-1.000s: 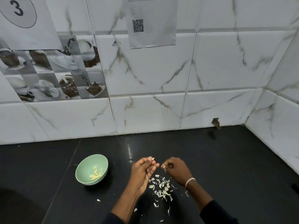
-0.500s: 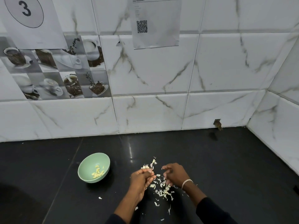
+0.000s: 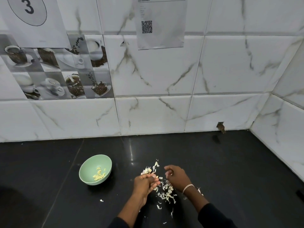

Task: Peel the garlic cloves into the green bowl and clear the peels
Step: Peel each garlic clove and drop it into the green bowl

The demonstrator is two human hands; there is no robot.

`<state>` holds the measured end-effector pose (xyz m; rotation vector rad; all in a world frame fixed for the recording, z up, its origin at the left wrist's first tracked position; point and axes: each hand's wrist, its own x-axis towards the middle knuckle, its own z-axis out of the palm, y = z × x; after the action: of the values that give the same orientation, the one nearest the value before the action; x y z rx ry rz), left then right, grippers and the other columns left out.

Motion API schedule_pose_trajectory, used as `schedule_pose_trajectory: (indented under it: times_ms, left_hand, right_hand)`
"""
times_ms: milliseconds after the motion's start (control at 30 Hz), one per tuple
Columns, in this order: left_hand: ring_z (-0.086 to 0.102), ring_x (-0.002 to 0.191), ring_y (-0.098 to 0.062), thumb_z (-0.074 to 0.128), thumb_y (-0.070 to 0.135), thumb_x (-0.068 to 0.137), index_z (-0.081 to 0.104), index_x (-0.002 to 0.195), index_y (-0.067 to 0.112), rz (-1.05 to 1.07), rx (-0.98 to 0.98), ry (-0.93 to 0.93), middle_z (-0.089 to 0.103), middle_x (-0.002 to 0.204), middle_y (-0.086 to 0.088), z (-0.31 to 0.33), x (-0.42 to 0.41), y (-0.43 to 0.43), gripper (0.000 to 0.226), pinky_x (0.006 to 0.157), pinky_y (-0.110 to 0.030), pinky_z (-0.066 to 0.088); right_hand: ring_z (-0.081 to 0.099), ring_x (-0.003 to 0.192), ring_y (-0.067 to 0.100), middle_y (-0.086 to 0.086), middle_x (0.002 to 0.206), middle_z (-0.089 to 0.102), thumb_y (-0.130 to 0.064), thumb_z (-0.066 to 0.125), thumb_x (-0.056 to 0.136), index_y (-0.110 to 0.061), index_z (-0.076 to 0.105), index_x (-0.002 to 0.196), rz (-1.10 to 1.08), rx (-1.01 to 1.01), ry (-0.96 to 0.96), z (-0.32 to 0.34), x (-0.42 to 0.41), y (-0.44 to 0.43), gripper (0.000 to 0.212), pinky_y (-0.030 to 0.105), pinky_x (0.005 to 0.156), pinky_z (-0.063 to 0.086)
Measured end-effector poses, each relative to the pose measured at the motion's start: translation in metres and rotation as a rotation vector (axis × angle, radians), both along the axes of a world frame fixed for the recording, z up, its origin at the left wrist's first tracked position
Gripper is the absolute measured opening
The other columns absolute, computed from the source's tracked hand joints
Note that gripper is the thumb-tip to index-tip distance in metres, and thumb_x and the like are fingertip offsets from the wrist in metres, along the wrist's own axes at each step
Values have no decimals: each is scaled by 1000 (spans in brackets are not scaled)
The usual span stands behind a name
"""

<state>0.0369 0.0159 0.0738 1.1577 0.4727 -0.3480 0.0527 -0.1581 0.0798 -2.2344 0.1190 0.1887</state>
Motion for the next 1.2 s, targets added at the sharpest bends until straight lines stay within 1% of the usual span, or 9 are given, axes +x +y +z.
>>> schedule_pose_trajectory:
  times_ms: [100,167,267,433,633,800,933,1067,1200]
  left_hand:
    - [74,66,-25,62,-15,88,65,102,-15,-8,1,-4,73,84,-26,1,-1,-1,15,56,-22,59]
    - [74,65,-24,65,-15,85,66,103,-16,-17,13,-7,74,84,-25,1,-1,-1,19,55,-22,58]
    - [73,66,-23,70,-12,81,66,104,-15,-36,38,-4,74,84,-23,0,-2,3,23,54,-21,56]
    - [74,78,-27,63,3,95,66,106,-3,-6,5,-15,76,92,-21,0,-5,23,13,61,-25,58]
    - [73,73,-25,57,8,98,67,105,3,115,-1,39,75,84,-14,-2,-16,67,13,56,-22,53]
    - [70,65,-22,57,7,98,66,103,4,304,7,16,72,79,-12,4,-23,125,11,52,-21,49]
    - [70,64,-21,60,9,98,66,97,5,416,19,15,72,79,-13,7,-28,168,7,48,-21,48]
    - [71,65,-21,58,7,98,67,101,3,490,33,23,74,80,-13,5,-35,202,10,47,-20,49]
    - [72,64,-20,56,6,98,67,103,5,520,41,49,74,79,-12,-2,-41,215,12,48,-20,49]
  right_hand:
    - [72,72,15,10,90,77,-11,66,90,-21,74,101,123,169,33,5,-3,7,16,28,68,59]
    - [72,75,13,5,86,78,-22,72,86,-32,77,91,172,145,1,5,-3,14,12,23,69,57]
    - [68,70,1,-5,78,77,-21,76,82,-43,73,78,197,49,-75,8,-1,21,22,16,67,52]
    - [70,64,9,4,72,75,-15,72,85,-17,77,80,189,80,-114,8,9,40,7,28,67,58]
    - [74,66,25,13,71,74,-8,71,78,-10,74,81,203,238,-72,19,40,110,4,38,67,61]
    - [71,63,20,15,76,74,-6,68,85,-7,74,83,319,266,8,30,63,196,6,29,62,60]
    - [66,55,16,10,68,69,-1,58,88,-5,72,83,344,200,33,30,73,247,16,25,57,59]
    - [62,50,16,13,70,68,0,51,92,-9,71,88,310,196,109,26,80,276,23,22,48,53]
    - [60,49,13,12,69,67,2,51,91,-2,72,93,273,270,83,27,83,272,22,22,49,53]
